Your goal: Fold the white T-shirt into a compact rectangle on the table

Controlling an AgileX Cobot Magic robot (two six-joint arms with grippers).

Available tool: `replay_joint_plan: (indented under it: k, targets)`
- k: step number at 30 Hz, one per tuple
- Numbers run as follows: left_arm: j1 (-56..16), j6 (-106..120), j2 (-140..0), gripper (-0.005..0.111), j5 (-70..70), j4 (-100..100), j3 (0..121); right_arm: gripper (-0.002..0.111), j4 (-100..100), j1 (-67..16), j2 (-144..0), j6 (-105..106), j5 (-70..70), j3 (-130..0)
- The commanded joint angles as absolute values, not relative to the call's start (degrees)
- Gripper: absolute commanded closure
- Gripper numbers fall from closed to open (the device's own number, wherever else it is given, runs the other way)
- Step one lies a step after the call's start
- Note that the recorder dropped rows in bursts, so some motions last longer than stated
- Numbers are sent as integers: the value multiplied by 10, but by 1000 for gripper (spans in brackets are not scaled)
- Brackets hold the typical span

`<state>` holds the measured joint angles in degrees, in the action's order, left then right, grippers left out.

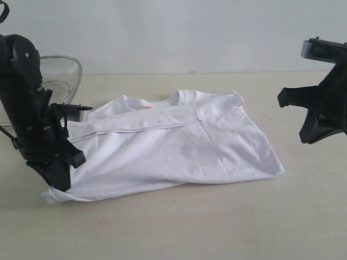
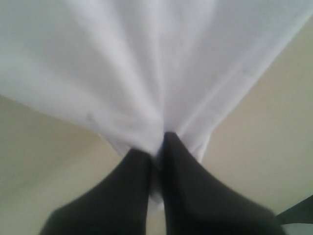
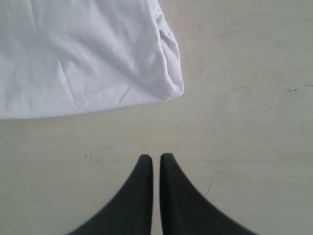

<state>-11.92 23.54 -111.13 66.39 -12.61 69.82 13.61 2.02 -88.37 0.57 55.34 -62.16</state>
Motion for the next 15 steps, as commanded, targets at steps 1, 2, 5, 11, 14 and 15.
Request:
replay_joint_plan:
  k: [1, 2, 5, 11, 14, 15]
  targets:
    - [-120, 233, -1106, 102, 670, -175, 697, 108, 145, 21, -876, 14, 563, -619]
    - [-120, 233, -1106, 102, 670, -184, 697, 108, 147, 21, -876, 14, 566, -618]
    - [-120, 241, -1106, 102, 675, -209, 697, 108, 152, 21, -876, 16, 578, -618]
    - [-120, 249, -1106, 96, 685, -252, 697, 108, 160, 21, -874, 16, 585, -618]
    - [-120, 249, -1106, 78, 679, -266, 697, 108, 161, 21, -873, 20, 586, -618]
    - [-120, 248, -1106, 71, 676, -268, 697, 108, 161, 21, -873, 20, 586, -618]
